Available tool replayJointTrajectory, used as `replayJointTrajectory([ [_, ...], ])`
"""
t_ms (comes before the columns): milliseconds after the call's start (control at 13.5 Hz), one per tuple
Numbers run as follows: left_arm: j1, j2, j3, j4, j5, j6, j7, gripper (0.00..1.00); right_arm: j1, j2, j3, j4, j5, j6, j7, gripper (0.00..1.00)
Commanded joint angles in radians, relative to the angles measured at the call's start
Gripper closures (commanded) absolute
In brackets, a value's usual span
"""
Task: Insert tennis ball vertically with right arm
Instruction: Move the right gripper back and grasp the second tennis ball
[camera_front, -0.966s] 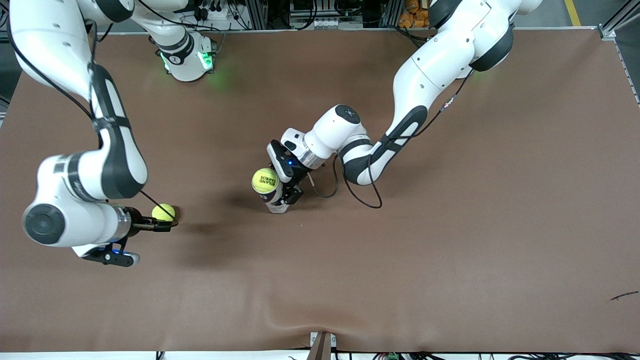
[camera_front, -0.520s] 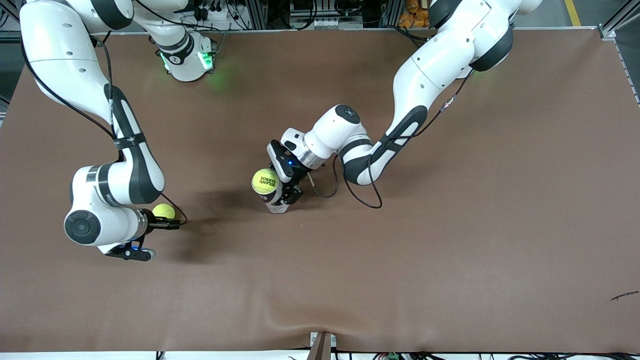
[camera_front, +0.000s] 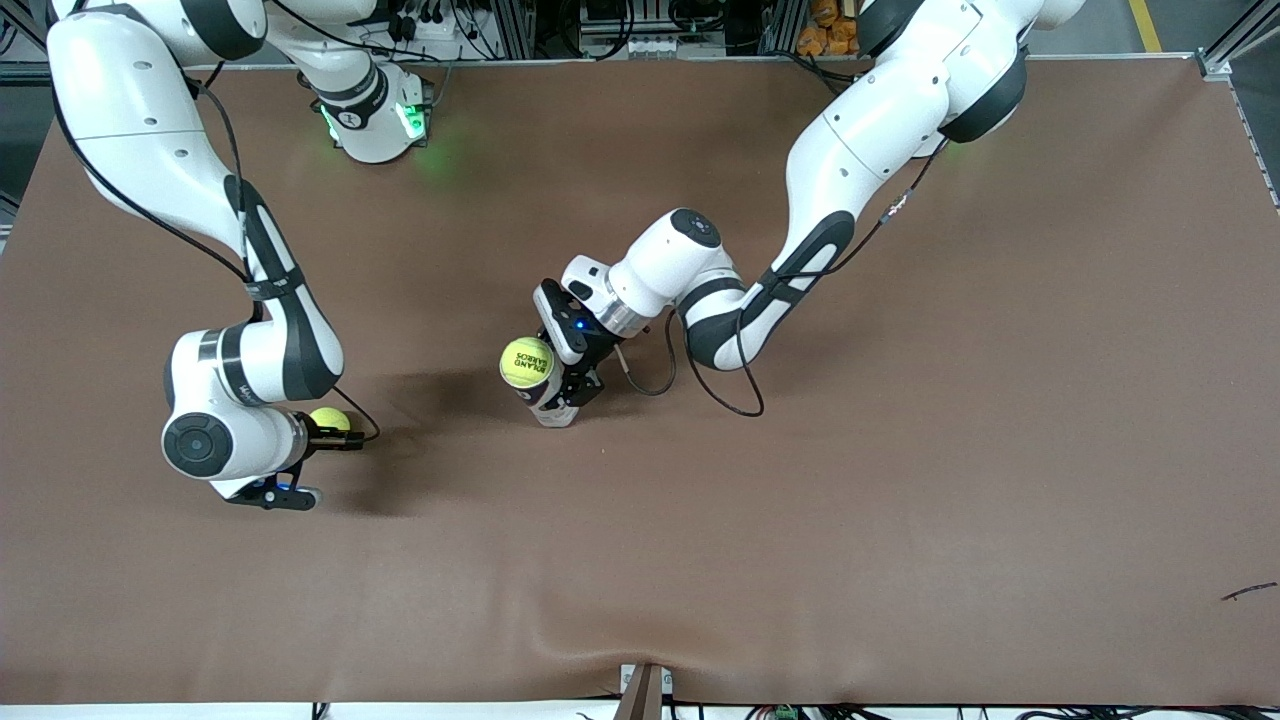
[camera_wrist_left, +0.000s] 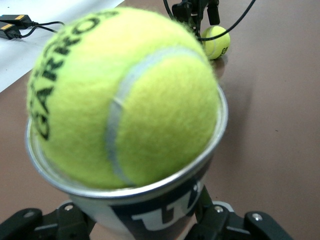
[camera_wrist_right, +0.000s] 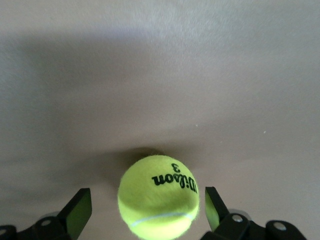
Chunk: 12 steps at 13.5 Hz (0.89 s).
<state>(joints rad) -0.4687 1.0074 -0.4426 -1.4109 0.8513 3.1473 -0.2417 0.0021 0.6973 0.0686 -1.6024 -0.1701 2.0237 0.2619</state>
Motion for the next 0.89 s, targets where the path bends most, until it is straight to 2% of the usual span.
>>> replayJointTrajectory([
  [0, -0.008, -0.016, 0.013, -0.010, -0.009, 0.013, -0.016, 0.24, -0.016, -0.022, 0.011, -0.056, -0.026, 0.027, -0.013, 0.17],
  [74, -0.008, -0.016, 0.013, -0.010, -0.009, 0.019, -0.016, 0.25, -0.016, -0.025, 0.011, -0.053, -0.026, 0.024, -0.032, 0.53],
  [149, -0.007, -0.019, 0.013, -0.010, -0.009, 0.020, -0.016, 0.27, -0.014, -0.025, 0.013, -0.045, -0.025, 0.018, -0.036, 0.79],
  [223, -0.007, -0.018, 0.013, -0.010, -0.008, 0.025, -0.016, 0.29, -0.017, -0.025, 0.013, -0.044, -0.023, 0.021, -0.043, 1.00],
  [297, -0.007, -0.018, 0.013, -0.010, -0.005, 0.034, -0.015, 0.34, -0.019, -0.025, 0.013, -0.036, -0.014, 0.020, -0.044, 1.00],
  [446, -0.007, -0.018, 0.013, -0.011, -0.005, 0.039, -0.015, 0.33, -0.014, -0.030, 0.019, 0.004, 0.009, 0.000, -0.035, 1.00],
  [668, -0.007, -0.018, 0.013, -0.011, -0.003, 0.045, -0.015, 0.33, -0.011, -0.029, 0.016, 0.184, 0.211, -0.178, -0.040, 1.00],
  [817, -0.007, -0.018, 0.013, -0.011, -0.003, 0.045, -0.015, 0.33, 0.004, -0.041, 0.022, 0.248, 0.277, -0.264, -0.021, 1.00],
])
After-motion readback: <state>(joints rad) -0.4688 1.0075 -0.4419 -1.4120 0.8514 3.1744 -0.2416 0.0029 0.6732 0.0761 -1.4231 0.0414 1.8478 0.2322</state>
